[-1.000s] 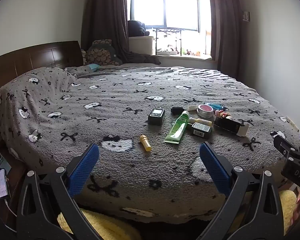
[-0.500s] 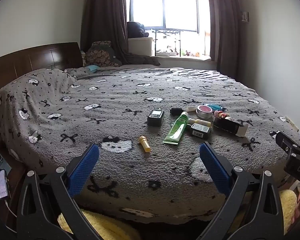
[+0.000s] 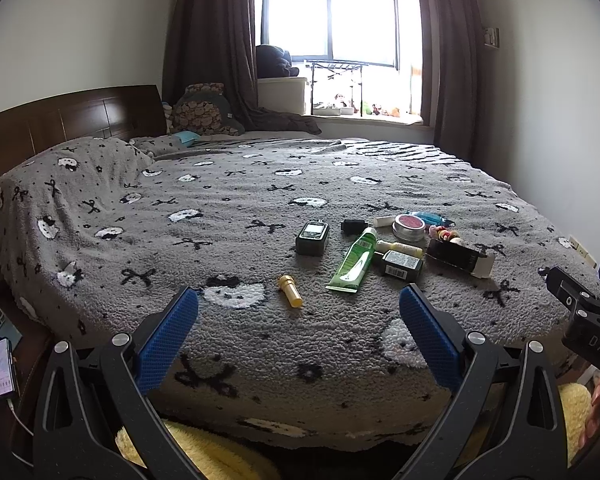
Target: Collect trash
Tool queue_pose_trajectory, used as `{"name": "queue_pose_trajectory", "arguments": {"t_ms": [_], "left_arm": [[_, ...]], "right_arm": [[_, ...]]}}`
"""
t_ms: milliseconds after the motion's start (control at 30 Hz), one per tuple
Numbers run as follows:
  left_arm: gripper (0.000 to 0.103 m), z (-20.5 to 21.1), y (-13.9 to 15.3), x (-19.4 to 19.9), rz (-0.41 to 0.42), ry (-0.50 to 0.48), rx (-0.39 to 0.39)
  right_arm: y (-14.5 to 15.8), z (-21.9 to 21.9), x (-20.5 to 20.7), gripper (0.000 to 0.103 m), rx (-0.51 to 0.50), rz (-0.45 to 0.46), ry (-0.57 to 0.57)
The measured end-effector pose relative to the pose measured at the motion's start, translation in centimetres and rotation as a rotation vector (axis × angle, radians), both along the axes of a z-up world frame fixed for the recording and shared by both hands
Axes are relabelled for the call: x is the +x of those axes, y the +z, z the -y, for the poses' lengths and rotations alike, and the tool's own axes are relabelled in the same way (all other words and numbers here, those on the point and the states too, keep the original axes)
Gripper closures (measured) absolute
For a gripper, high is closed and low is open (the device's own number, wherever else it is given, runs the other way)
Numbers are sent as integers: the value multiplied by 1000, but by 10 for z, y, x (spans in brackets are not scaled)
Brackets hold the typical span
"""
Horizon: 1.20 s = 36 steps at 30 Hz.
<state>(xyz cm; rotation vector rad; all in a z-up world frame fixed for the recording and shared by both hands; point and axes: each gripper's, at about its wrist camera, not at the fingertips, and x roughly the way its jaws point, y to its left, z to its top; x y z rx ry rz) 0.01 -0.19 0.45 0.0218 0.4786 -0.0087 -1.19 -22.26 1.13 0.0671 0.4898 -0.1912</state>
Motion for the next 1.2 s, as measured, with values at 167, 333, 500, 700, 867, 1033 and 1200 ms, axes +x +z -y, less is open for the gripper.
{"name": "queue_pose_trajectory", "arguments": {"t_ms": [167, 333, 500, 700, 867, 1033, 1200], "left_arm": [[8, 0, 0, 0, 1, 1, 1], [8, 0, 0, 0, 2, 2, 1], [8, -1, 0, 0, 5, -1, 1], [8, -2, -1, 1, 4, 4, 4], [8, -1, -2, 0, 4, 3, 5], [8, -1, -3, -1, 4, 3, 5], [8, -1, -3, -1, 6, 8, 5]], "right_arm": [[-1, -2, 2, 3, -4, 3, 2], [-2, -2, 1, 3, -9, 17, -4], [-2, -1, 1, 3, -7, 23, -1], [-3, 1, 0, 3, -12, 26, -8], [-3, 0, -1, 3, -7, 31, 0], [-3, 2, -3, 3, 13, 35, 5], [-3, 2, -3, 3, 6, 49, 16]]}}
